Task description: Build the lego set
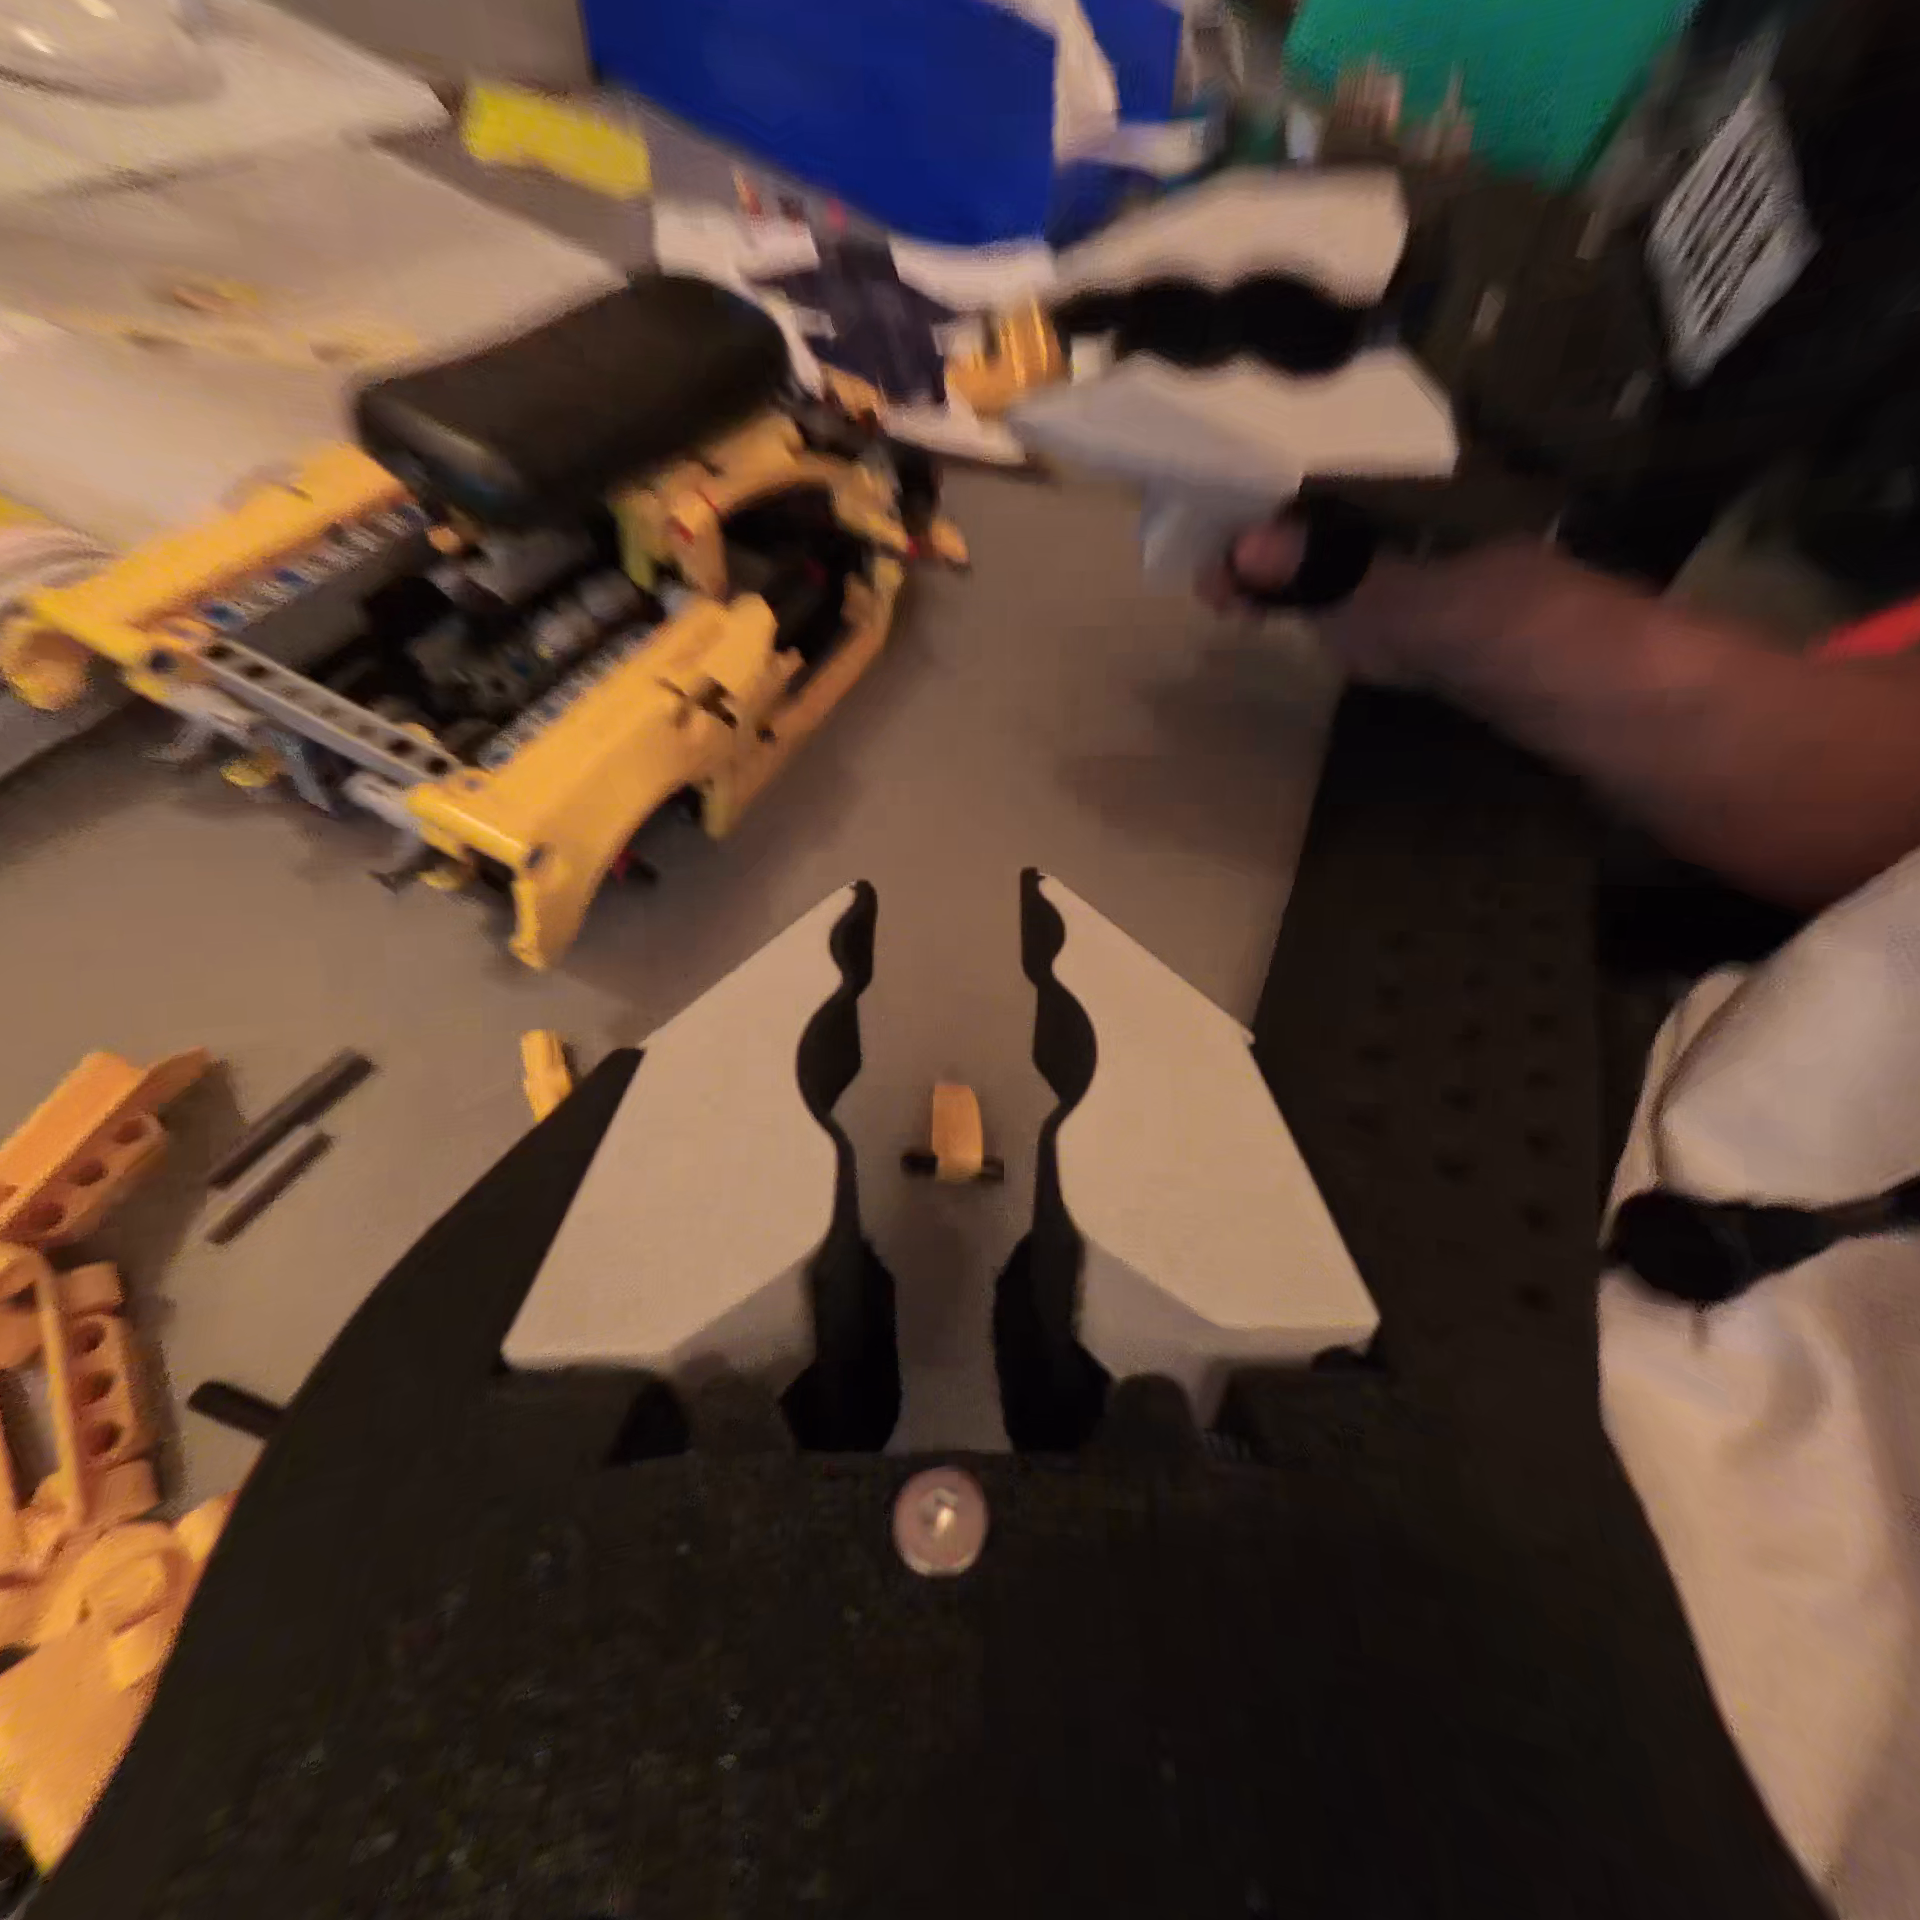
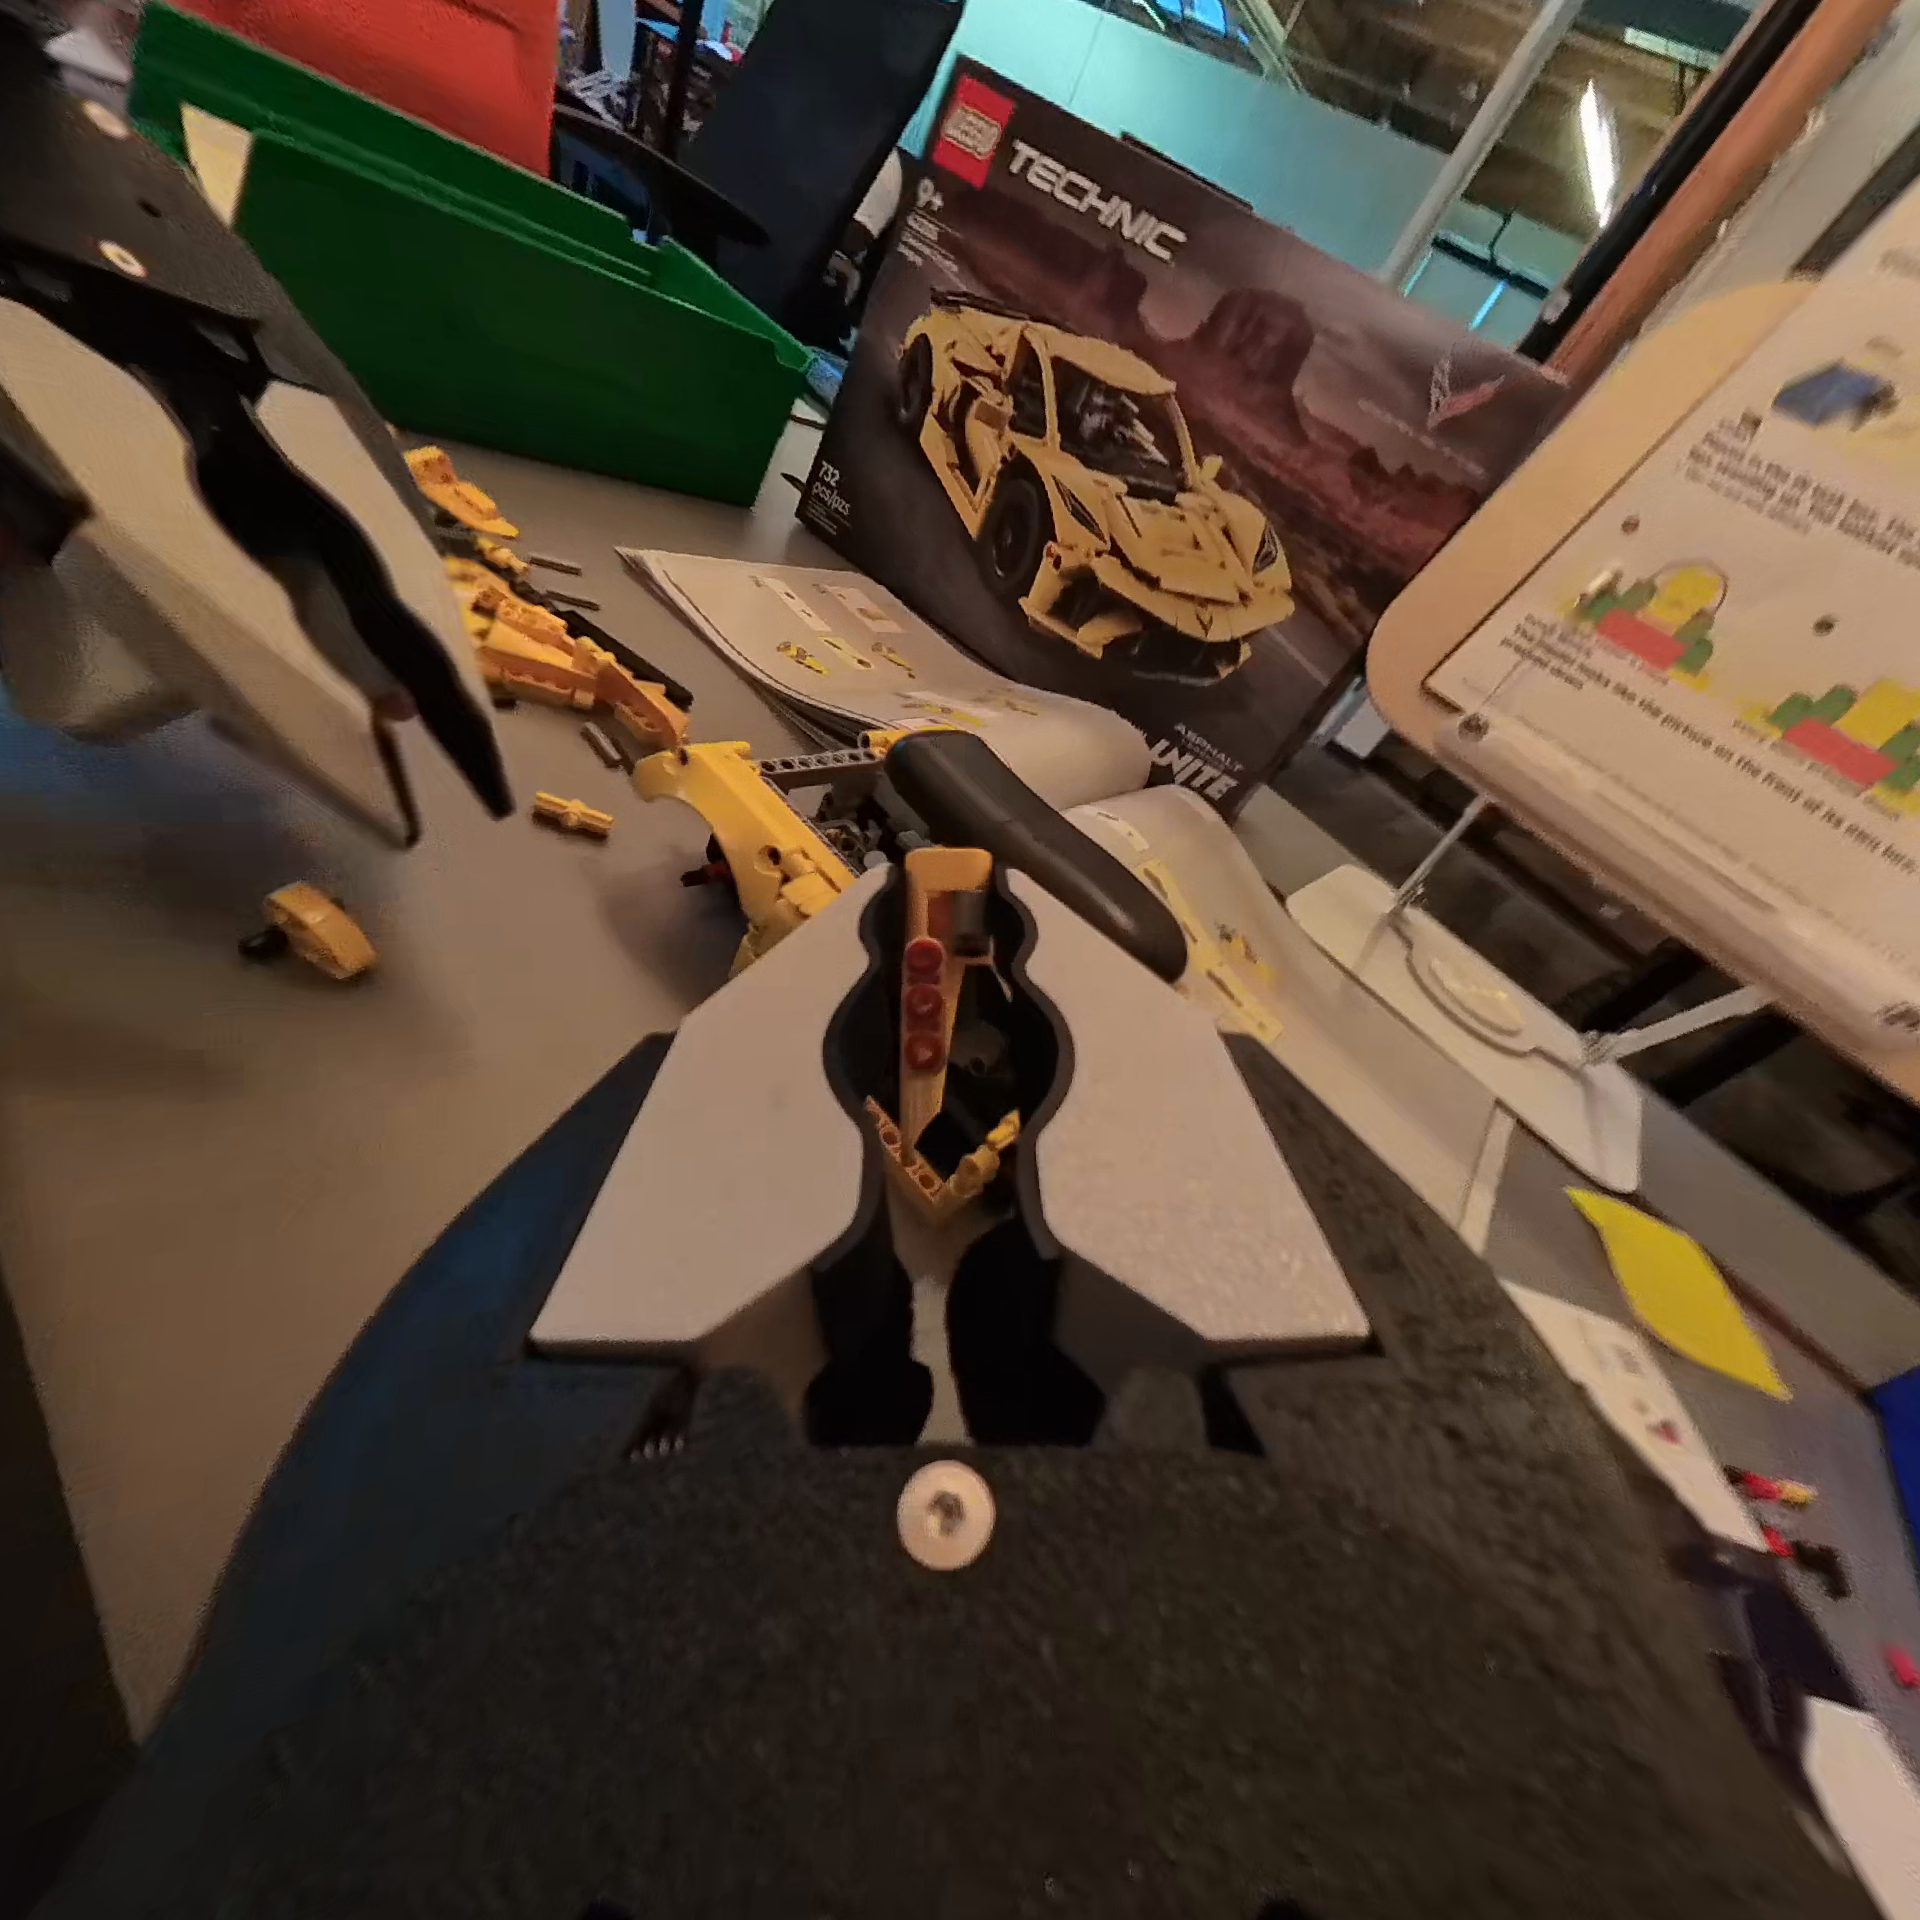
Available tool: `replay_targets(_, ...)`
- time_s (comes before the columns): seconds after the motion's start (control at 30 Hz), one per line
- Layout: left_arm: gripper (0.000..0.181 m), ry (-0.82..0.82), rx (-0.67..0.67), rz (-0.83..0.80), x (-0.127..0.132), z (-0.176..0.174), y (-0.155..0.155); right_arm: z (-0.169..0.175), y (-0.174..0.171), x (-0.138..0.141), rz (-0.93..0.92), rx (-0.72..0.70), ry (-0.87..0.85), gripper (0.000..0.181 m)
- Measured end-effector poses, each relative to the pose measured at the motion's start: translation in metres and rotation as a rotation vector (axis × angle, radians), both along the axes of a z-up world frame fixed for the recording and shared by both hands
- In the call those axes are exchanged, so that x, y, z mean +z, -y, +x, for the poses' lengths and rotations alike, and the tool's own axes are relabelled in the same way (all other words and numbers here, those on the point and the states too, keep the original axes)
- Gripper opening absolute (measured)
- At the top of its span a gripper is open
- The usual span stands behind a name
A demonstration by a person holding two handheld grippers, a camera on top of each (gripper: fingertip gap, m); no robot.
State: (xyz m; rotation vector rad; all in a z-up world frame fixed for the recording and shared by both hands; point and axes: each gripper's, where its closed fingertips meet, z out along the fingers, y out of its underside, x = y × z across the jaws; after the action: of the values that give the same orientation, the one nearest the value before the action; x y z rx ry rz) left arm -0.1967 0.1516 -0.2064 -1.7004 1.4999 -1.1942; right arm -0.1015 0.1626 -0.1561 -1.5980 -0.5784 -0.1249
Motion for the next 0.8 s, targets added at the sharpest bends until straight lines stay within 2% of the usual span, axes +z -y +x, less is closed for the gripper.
replay_targets(0.07, 0.027, 0.109, 0.082, -0.044, 0.022, 0.0, -0.018, 0.008, -0.007, -0.003, -0.033, -0.015, -0.06, 0.013)
replay_targets(0.13, 0.027, 0.221, 0.203, 0.005, 0.037, -0.006, -0.044, 0.013, -0.012, -0.005, -0.059, -0.023, -0.108, 0.013)
replay_targets(0.23, 0.025, 0.291, 0.36, 0.1, 0.044, -0.022, -0.079, 0.014, -0.016, -0.008, -0.084, -0.011, -0.154, 0.013)
replay_targets(0.33, 0.024, 0.372, 0.45, 0.164, 0.047, -0.035, -0.099, 0.01, -0.017, -0.012, -0.101, 0.006, -0.15, 0.014)
replay_targets(0.53, 0.019, 0.333, 0.538, 0.093, 0.041, -0.047, -0.118, 0.007, -0.019, -0.016, -0.117, 0.023, -0.163, 0.014)
replay_targets(0.63, 0.019, 0.283, 0.551, -0.031, 0.034, -0.053, -0.123, 0.008, -0.019, -0.016, -0.126, 0.03, -0.197, 0.014)
replay_targets(0.73, 0.02, 0.312, 0.51, -0.171, 0.035, -0.052, -0.12, 0.008, -0.019, -0.017, -0.132, 0.038, -0.217, 0.014)
replay_targets(0.8, 0.02, 0.328, 0.513, -0.203, 0.037, -0.053, -0.122, 0.007, -0.02, -0.018, -0.136, 0.042, -0.215, 0.014)
